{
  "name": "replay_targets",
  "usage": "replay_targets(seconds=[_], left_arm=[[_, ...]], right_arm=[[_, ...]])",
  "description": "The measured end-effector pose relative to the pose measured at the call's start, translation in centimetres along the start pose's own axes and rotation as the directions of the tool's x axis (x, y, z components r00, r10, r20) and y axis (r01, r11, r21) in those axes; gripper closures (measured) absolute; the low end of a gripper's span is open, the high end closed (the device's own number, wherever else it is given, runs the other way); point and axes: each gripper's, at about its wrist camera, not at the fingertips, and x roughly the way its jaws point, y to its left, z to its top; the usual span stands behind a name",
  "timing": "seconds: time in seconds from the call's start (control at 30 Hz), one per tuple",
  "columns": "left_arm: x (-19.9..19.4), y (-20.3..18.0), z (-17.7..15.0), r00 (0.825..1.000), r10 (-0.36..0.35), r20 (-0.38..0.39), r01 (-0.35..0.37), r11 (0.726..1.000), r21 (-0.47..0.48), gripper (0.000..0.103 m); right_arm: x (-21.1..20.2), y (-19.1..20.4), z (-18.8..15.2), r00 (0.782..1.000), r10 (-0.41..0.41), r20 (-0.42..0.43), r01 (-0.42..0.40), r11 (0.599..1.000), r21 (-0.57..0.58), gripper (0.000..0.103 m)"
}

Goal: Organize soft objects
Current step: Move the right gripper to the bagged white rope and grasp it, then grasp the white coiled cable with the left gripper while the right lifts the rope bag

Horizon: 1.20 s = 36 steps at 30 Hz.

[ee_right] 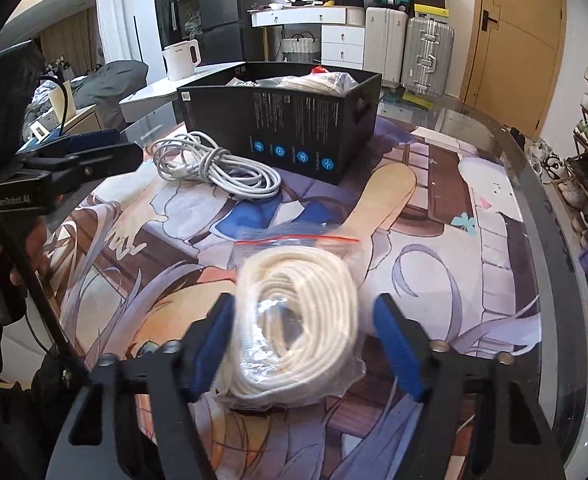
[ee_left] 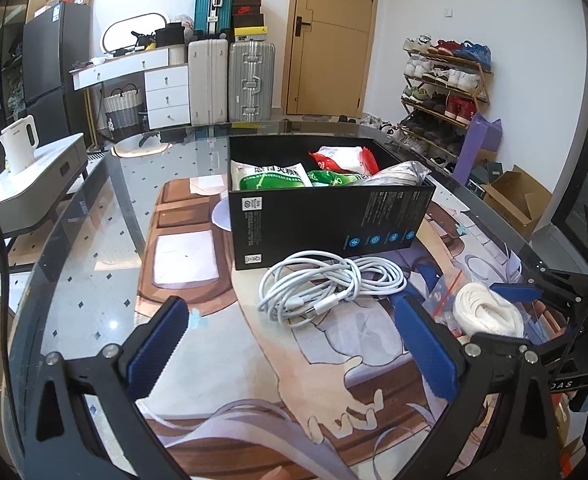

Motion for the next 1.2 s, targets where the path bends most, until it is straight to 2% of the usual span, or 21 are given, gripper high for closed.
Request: replay_targets(seconds=[0.2,0.43,0.5,1.0,1.2], left_arm=[[1.0,-0.2,0.2,0.999,0.0,-0.032,0.0,1.0,0.001,0.0],[2.1,-0.4,0.7,0.998,0.017,-0.064,-0.016,1.0,0.014,0.0],[2.4,-0.5,0.9,0.997,0.013,-0.071,-0.012,1.0,0.014,0.0],[5.6,-0.7,1.9,0.985,0.044,-0.168,-0.041,0.999,0.021,0.0],[6.2,-0.6,2.2,0.982,-0.002,-0.187,0.003,1.0,0.004,0.002]], right_arm=[[-0.3,0.0,-0.1,1.0,0.006,0.013,-0.006,1.0,-0.008,0.052],[-0.6,-0.1,-0.3,1.0,0.013,0.016,-0.013,1.0,-0.001,0.054],[-0.9,-0.3,-0.3,0.999,0.025,0.022,-0.025,1.0,0.01,0.058],[-2.7,-1.2,0.9,0.997,0.0,0.082,-0.004,0.999,0.047,0.059],[-2.6,-1.5,1.0,0.997,0.0,0.08,-0.004,0.999,0.049,0.059]])
